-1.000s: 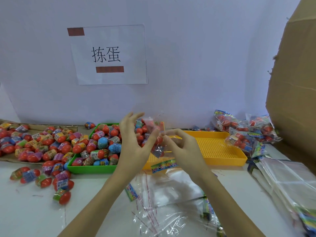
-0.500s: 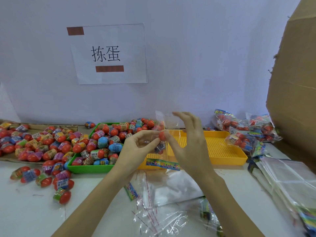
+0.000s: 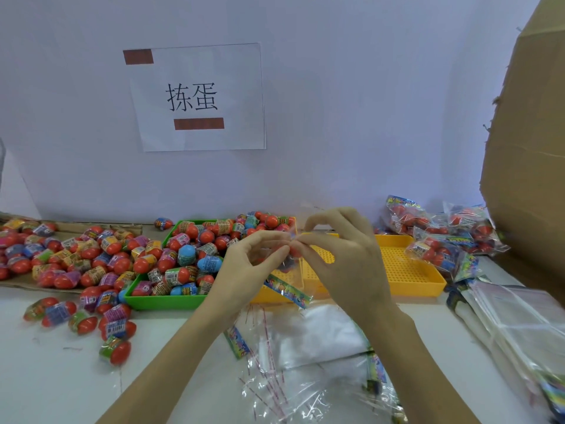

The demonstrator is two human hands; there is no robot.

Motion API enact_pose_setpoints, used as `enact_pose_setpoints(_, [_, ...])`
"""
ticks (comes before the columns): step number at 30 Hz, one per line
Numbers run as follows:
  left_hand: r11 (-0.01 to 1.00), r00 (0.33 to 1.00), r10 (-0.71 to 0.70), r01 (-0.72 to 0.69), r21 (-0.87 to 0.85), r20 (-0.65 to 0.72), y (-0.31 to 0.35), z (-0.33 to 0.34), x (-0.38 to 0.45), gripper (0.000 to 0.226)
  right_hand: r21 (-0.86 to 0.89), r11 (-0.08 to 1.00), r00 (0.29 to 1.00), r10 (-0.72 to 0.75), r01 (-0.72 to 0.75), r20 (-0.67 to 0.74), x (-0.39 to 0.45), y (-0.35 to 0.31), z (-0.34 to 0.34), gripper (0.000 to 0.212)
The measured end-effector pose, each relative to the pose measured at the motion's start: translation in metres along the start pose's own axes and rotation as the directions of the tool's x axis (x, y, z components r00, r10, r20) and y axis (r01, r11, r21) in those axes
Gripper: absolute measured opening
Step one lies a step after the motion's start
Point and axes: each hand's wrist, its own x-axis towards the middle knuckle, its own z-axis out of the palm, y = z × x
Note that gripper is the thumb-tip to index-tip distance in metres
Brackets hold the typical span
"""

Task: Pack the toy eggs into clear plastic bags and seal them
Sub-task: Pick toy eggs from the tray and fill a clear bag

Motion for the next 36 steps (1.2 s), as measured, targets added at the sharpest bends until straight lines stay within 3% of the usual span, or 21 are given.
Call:
enact_pose_setpoints(4, [0.998, 0.999, 0.034, -0.033, 0.047, -0.027, -0.002, 0.0, 0.0, 0.018, 0.081, 0.99, 0.975, 0.094, -0.113, 0.201, -0.004, -0.001, 0.003, 0.01])
enact_pose_setpoints(8, [0.999, 0.996, 0.04, -0.039, 0.018, -0.074, -0.004, 0.003, -0.001, 0.015, 0.169, 0.952, 0.932, 0.199, -0.257, 0.302, -0.005, 0.002, 0.002, 0.011])
enact_pose_setpoints(13, [0.999, 0.994, 0.05, -0.049, 0.006, -0.097, -0.006, 0.005, -0.002, 0.011, 0.211, 0.916, 0.872, 0.224, -0.341, 0.436, -0.006, 0.003, 0.004, 0.023])
enact_pose_setpoints(24, [0.997, 0.997, 0.032, -0.026, 0.075, -0.074, -0.006, 0.009, -0.001, 0.016, 0.262, 0.902, 0.898, 0.233, -0.343, 0.374, -0.008, 0.0, 0.007, 0.029])
enact_pose_setpoints(27, [0.989, 0.992, -0.04, 0.022, 0.144, 0.12, -0.002, 0.006, -0.002, 0.034, 0.246, 0.909, 0.905, 0.24, -0.336, 0.35, -0.009, 0.002, 0.006, 0.025])
enact_pose_setpoints(29, [0.98, 0.97, -0.081, 0.036, 0.193, 0.231, -0.002, 0.003, -0.003, 0.029, 0.263, 0.901, 0.905, 0.245, -0.345, 0.348, -0.009, 0.004, 0.004, 0.022])
enact_pose_setpoints(36, [0.969, 0.989, -0.006, -0.031, 0.243, 0.149, -0.003, -0.002, -0.003, 0.042, 0.193, 0.93, 0.913, 0.237, -0.311, 0.331, -0.006, 0.007, 0.002, 0.01])
